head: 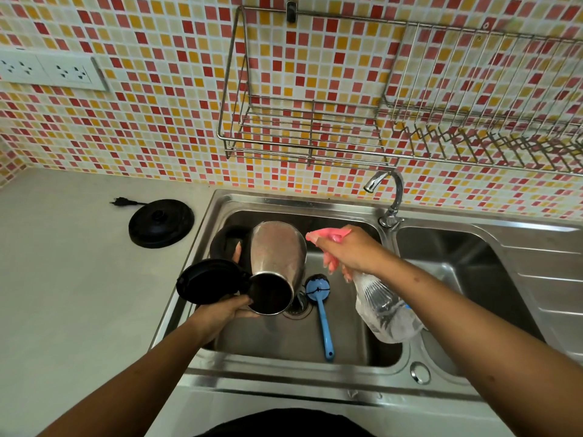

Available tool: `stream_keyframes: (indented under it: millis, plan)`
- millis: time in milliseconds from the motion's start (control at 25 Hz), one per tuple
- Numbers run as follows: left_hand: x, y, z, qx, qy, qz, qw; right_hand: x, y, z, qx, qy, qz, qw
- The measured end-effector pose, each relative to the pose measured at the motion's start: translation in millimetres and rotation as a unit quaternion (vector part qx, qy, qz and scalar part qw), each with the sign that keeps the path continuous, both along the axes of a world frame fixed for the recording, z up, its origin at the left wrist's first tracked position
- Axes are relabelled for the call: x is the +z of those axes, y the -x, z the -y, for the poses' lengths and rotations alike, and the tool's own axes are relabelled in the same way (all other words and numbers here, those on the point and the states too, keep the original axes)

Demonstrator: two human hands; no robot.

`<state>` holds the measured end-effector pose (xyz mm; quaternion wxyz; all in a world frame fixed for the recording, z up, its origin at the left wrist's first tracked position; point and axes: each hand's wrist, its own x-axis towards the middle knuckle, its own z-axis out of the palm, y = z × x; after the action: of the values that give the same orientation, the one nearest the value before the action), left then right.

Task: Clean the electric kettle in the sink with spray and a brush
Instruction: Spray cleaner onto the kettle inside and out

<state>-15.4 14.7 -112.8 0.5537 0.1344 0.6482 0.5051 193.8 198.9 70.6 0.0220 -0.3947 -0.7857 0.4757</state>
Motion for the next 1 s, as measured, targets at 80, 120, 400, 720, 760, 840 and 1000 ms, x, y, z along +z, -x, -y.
stream_keyframes:
  millis: [80,120,400,720,760,840,1000]
  plan:
    - [-4.1,0.6,-1.5,0.006,-0.007,0.005,1.000,-2.9,1.2,6.6,0.044,0.014,0.006,0.999]
    - [-6.9,1.1,-2.6,0.010,-0.010,0.008,1.000,-5.0,2.4,10.2,0.048,0.015,0.004,0.999]
    - [7.8,-6.8,-5.3,0.018,-0.005,-0.002,1.000,-11.6,3.1,13.1,0.012,-0.025,-0.007,1.000]
    - [19.5,-12.8,-6.5,0.006,0.004,-0.023,1.000,-21.5,4.9,17.9,0.013,-0.030,-0.015,0.999]
    - [20.3,-12.7,-6.2,0.008,0.005,-0.023,1.000,-21.4,3.5,16.2,0.005,-0.043,-0.017,0.999]
    - [24.8,-14.2,-5.7,0.009,-0.007,-0.017,1.000,-18.0,-1.7,6.8,-0.019,-0.043,-0.025,0.999]
    - [37.5,-19.9,-5.9,0.010,-0.047,0.033,0.998,-14.3,-15.0,-12.1,-0.029,-0.013,-0.022,0.999]
